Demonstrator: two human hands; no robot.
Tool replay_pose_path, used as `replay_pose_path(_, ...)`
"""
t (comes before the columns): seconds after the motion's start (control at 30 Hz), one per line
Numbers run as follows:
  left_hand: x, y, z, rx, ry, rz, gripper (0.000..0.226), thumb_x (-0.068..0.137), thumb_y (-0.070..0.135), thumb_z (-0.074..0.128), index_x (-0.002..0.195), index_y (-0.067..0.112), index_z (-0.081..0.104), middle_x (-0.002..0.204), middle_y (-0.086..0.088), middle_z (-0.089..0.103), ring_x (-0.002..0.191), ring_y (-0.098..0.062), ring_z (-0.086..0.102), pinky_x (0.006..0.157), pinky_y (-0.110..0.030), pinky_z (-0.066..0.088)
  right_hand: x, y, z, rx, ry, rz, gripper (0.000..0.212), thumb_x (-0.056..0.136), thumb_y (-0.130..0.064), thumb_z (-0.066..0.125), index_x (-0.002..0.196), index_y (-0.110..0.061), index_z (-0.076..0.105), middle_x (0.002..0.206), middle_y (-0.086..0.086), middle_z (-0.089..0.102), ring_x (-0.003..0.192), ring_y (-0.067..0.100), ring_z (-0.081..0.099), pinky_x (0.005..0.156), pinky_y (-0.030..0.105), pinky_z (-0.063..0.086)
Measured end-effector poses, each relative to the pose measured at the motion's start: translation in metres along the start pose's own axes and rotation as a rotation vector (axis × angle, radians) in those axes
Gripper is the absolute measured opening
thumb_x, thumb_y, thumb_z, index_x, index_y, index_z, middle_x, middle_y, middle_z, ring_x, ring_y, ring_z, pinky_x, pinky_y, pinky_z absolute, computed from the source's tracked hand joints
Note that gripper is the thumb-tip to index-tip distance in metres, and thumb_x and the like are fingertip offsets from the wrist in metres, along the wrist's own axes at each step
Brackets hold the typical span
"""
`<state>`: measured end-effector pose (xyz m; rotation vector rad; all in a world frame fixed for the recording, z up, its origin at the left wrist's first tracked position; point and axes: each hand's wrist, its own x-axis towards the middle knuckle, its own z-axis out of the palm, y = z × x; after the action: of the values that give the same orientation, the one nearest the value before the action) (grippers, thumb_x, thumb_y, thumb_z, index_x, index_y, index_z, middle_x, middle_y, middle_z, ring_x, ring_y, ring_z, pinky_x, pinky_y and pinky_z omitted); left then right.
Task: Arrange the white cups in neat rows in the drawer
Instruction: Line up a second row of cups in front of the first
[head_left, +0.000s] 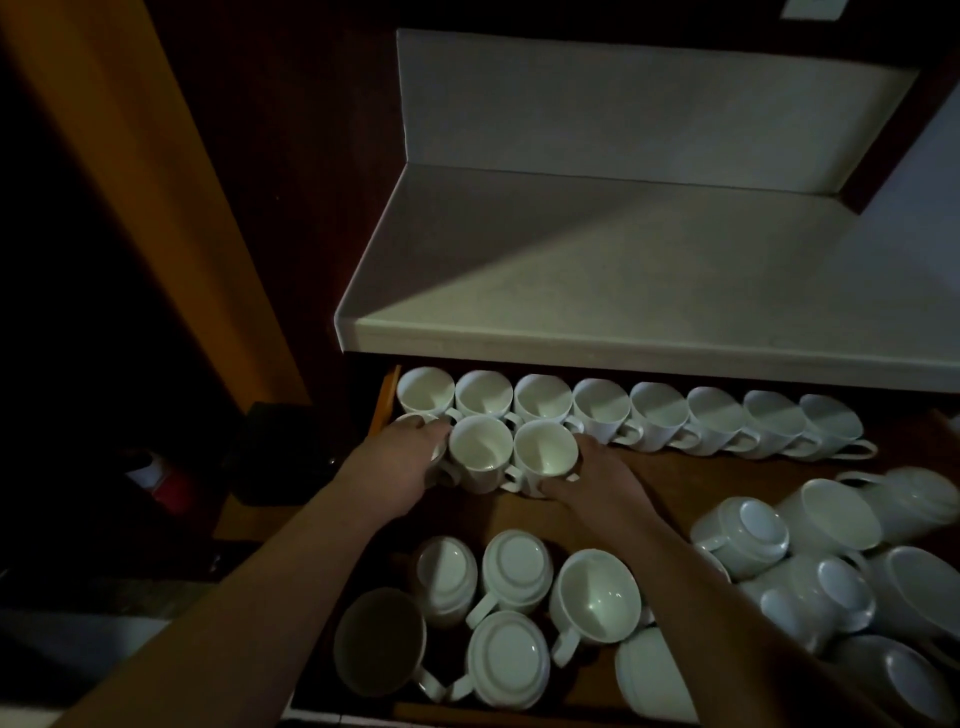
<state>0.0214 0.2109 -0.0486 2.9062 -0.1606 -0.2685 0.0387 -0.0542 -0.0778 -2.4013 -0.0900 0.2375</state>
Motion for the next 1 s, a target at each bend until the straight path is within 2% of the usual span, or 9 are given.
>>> replay_pose_path(0.13, -0.003, 0.005, -0.003, -0.019, 0.049, 0.006, 0.06, 0.09, 0.028, 0.069, 0.144, 0.037, 0.043, 0.141, 0.003, 0.048, 0.131, -0.024, 0.05, 0.095, -0.042, 0.051, -0.008, -0.005, -0.014, -0.072, 0.004, 0.016, 0.051, 0.066, -0.048, 0.073, 0.11, -0.027, 0.058, 0.103, -0.006, 0.067, 0.096, 0.014, 0.065, 0.082, 0.038, 0.055)
replay_pose_path(0.27, -0.006, 0.043, -0.022, -0.039, 0.057, 0.117, 0.058, 0.088, 0.029, 0.068, 0.143, 0.029, 0.05, 0.137, 0.0, 0.053, 0.122, -0.023, 0.056, 0.093, -0.035, 0.047, -0.021, -0.013, -0.053, -0.174, -0.101, 0.032, 0.017, 0.088, -0.036, 0.068, 0.099, -0.027, 0.058, 0.093, -0.013, 0.063, 0.091, 0.01, 0.062, 0.068, 0.023, 0.049)
replay_pose_path(0.37, -0.011, 0.084, -0.03, -0.146, -0.003, 0.251, 0.049, 0.09, 0.032, 0.07, 0.137, 0.028, 0.058, 0.128, 0.002, 0.063, 0.108, -0.017, 0.061, 0.08, -0.03, 0.045, -0.037, -0.01, -0.087, -0.327, -0.185, 0.017, 0.028, 0.091, -0.044, 0.065, 0.113, -0.026, 0.07, 0.102, -0.012, 0.066, 0.094, 0.009, 0.063, 0.071, 0.022, 0.046)
replay_pose_path(0.5, -0.021, 0.132, -0.025, -0.191, -0.153, 0.358, 0.034, 0.089, 0.033, 0.073, 0.121, 0.025, 0.065, 0.106, 0.008, 0.066, 0.093, -0.011, 0.061, 0.074, -0.027, 0.044, -0.054, 0.002, -0.128, -0.393, -0.197, 0.046, 0.05, 0.064, -0.078, 0.044, 0.086, -0.038, 0.067, 0.084, -0.014, 0.066, 0.077, 0.002, 0.062, 0.064, 0.024, 0.045)
replay_pose_path(0.6, -0.026, 0.156, -0.016, -0.165, -0.197, 0.382, 0.034, 0.088, 0.031, 0.074, 0.12, 0.022, 0.064, 0.097, 0.012, 0.059, 0.089, -0.011, 0.06, 0.073, -0.027, 0.045, -0.06, 0.026, -0.154, -0.445, -0.166, 0.077, 0.03, 0.079, -0.066, 0.054, 0.079, -0.037, 0.062, 0.081, -0.012, 0.065, 0.077, 0.004, 0.062, 0.068, 0.029, 0.047)
replay_pose_path(0.67, -0.029, 0.172, -0.01, -0.135, -0.209, 0.355, 0.035, 0.086, 0.032, 0.075, 0.117, 0.021, 0.064, 0.102, 0.007, 0.061, 0.091, -0.013, 0.062, 0.076, -0.032, 0.052, -0.063, 0.05, -0.164, -0.477, -0.151, 0.098, 0.025, 0.088, -0.051, 0.059, 0.098, -0.031, 0.07, 0.095, -0.006, 0.071, 0.087, 0.01, 0.068, 0.077, 0.031, 0.055)
replay_pose_path(0.77, -0.034, 0.206, -0.003, -0.057, -0.221, 0.343, 0.047, 0.089, 0.036, 0.073, 0.129, 0.015, 0.061, 0.127, -0.005, 0.061, 0.112, -0.022, 0.06, 0.092, -0.034, 0.051, -0.074, 0.081, -0.172, -0.545, -0.161, 0.044, 0.045, 0.089, -0.039, 0.067, 0.132, -0.028, 0.06, 0.124, -0.002, 0.067, 0.107, 0.017, 0.066, 0.085, 0.032, 0.052)
replay_pose_path(0.9, -0.034, 0.252, 0.015, -0.099, -0.219, 0.269, 0.055, 0.093, 0.036, 0.069, 0.143, 0.019, 0.054, 0.14, -0.005, 0.055, 0.122, -0.022, 0.056, 0.088, -0.028, 0.043, -0.085, 0.103, -0.171, -0.502, -0.192, -0.031, 0.044, 0.093, -0.029, 0.068, 0.135, -0.02, 0.058, 0.129, 0.0, 0.061, 0.118, 0.019, 0.06, 0.096, 0.032, 0.048)
replay_pose_path(1.0, -0.029, 0.28, 0.03, -0.134, -0.237, 0.189, 0.054, 0.092, 0.034, 0.067, 0.142, 0.02, 0.053, 0.143, -0.003, 0.056, 0.127, -0.022, 0.055, 0.098, -0.028, 0.043, -0.083, 0.119, -0.167, -0.5, -0.209, -0.053, 0.042, 0.093, -0.034, 0.068, 0.131, -0.018, 0.06, 0.122, 0.003, 0.064, 0.117, 0.025, 0.062, 0.093, 0.035, 0.049)
